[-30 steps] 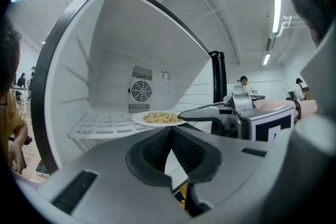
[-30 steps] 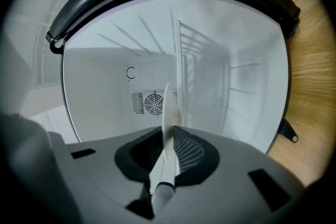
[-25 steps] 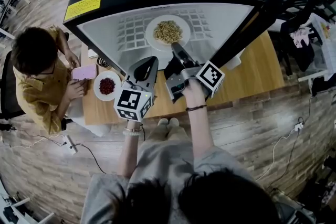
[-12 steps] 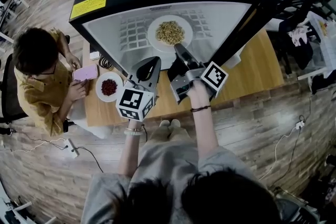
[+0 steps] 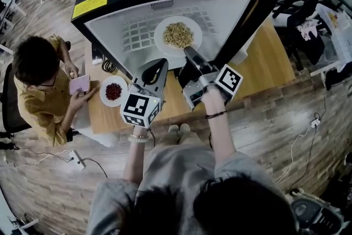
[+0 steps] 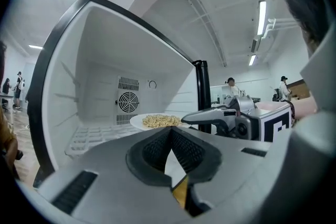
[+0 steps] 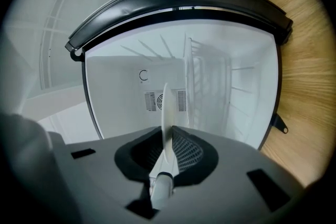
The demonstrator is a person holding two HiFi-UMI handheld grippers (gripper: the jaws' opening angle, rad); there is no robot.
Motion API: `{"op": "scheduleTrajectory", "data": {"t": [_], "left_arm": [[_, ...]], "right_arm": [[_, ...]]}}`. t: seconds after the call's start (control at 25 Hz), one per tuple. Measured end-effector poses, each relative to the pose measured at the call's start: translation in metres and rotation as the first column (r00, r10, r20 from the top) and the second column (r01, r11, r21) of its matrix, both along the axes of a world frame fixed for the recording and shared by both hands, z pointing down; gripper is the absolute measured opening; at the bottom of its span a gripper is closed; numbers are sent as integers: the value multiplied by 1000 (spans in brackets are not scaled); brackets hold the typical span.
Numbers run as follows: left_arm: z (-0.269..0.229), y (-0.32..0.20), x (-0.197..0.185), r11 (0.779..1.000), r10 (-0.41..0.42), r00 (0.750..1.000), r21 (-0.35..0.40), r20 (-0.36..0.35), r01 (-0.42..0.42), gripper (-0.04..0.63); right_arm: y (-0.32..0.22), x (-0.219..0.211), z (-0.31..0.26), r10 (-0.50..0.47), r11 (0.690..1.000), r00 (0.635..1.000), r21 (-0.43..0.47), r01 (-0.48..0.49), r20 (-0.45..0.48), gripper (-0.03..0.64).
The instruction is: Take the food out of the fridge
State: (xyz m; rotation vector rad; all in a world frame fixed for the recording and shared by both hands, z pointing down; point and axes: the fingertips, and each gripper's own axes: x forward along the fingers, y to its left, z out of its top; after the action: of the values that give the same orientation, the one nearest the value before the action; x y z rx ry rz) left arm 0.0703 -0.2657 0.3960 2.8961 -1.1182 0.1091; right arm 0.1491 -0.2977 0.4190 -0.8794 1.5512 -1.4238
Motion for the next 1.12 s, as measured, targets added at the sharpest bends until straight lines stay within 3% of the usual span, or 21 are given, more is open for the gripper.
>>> {"op": "scheduleTrajectory", "data": {"t": [0.52, 1.12], "left_arm": [[-12, 36, 0, 998, 39, 998, 55, 56, -42, 8], [-10, 65, 1, 996, 52, 997, 62, 56, -56, 8]], "right_arm": [[32, 0, -10, -48, 998, 999, 28, 48, 0, 52], [67, 11, -1, -69, 997, 998, 21, 69, 0, 54]]}}
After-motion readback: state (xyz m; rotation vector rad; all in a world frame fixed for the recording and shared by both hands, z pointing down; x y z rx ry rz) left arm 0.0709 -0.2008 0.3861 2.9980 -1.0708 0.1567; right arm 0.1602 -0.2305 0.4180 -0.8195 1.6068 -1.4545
